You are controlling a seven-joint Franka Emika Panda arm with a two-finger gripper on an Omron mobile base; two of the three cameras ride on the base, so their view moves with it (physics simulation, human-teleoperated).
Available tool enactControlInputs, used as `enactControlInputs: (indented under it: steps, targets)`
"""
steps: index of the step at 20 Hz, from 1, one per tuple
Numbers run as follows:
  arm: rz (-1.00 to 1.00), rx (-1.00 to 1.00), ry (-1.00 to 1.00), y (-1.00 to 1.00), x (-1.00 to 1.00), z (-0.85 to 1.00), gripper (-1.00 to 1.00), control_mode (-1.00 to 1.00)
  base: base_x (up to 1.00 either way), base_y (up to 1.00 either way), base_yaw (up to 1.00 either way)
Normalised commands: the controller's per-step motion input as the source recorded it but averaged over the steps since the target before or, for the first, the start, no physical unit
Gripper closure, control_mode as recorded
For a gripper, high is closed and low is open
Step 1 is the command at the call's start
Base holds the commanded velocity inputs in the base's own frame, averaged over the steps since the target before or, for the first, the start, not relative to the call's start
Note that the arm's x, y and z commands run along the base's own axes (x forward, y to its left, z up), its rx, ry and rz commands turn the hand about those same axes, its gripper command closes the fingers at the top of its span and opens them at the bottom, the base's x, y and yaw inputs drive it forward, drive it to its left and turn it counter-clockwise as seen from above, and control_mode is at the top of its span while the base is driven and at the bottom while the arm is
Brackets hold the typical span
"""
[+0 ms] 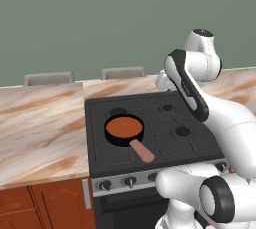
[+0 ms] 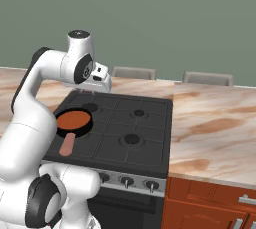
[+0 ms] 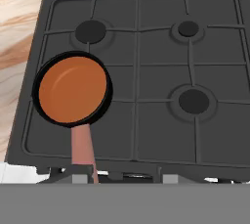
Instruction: Wait until the marinara sauce is simmered to a deep red color and then turn off the stove.
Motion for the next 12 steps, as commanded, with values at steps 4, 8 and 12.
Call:
enactControlInputs:
  steps: [4, 8, 12]
  targets:
    - [0.00, 0.00, -0.02, 0.01, -0.02, 0.00, -1.00, -1.00, 0.00, 0.00, 0.00]
    - [0.00, 0.00, -0.03, 0.10, -0.18, -0.01, -1.00, -1.00, 0.00, 0.00, 0.00]
    - [0.00, 0.00, -0.03, 0.31, -0.16, -0.03, -1.00, -1.00, 0.00, 0.00, 0.00]
